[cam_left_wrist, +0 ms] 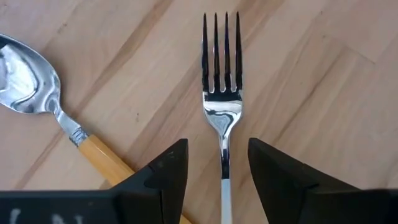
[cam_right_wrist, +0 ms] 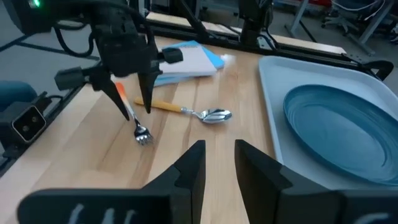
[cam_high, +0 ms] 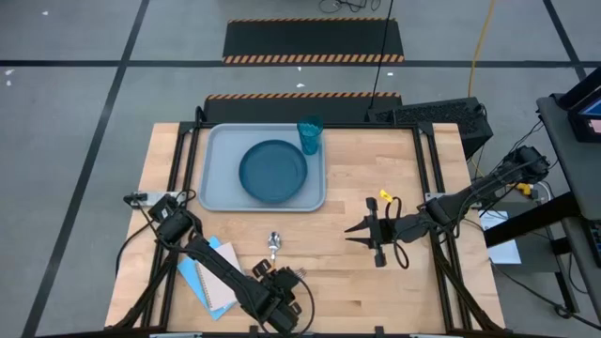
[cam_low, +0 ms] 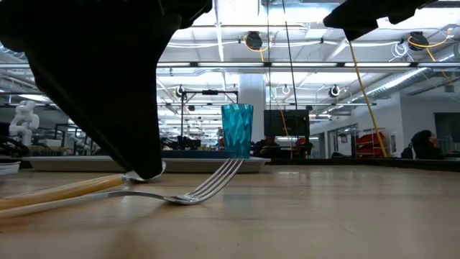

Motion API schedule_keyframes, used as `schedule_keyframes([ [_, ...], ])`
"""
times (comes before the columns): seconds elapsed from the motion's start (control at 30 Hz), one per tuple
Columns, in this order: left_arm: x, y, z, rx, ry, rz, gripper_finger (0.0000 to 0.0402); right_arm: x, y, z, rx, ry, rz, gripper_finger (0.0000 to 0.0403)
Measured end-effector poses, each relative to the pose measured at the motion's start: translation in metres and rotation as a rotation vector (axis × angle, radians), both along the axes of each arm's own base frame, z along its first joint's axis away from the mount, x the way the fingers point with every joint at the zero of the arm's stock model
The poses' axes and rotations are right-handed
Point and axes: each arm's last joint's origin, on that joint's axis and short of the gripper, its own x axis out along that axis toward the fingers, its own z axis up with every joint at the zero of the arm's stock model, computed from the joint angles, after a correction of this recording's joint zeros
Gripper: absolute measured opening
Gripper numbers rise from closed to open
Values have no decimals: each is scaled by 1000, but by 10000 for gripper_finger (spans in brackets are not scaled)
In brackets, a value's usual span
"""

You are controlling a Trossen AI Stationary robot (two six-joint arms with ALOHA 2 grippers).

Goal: Pick and place plate/cup/fork/spoon on tray
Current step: Put the orange fork on the light blue tray to the left of the blue plate

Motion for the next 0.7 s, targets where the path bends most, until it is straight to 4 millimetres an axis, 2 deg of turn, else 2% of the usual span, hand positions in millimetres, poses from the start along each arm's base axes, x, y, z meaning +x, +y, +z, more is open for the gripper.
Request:
schedule_keyframes([
  [0.1,-1,-2,-1,-8,3,-8,180,0,0,1,3,-6,0,80],
  [0.27,-1,-4,-13,-6,27,-18,192,0,0,1,3,-7,0,80],
  [0.4,1,-6,-15,-18,10,-13,190,0,0,1,4,-7,0,80],
  [0.53,1,-8,-18,-30,17,-27,166,0,0,1,4,-8,0,80],
  [0.7,1,-9,-18,-32,19,-38,116,0,0,1,3,-7,0,80],
])
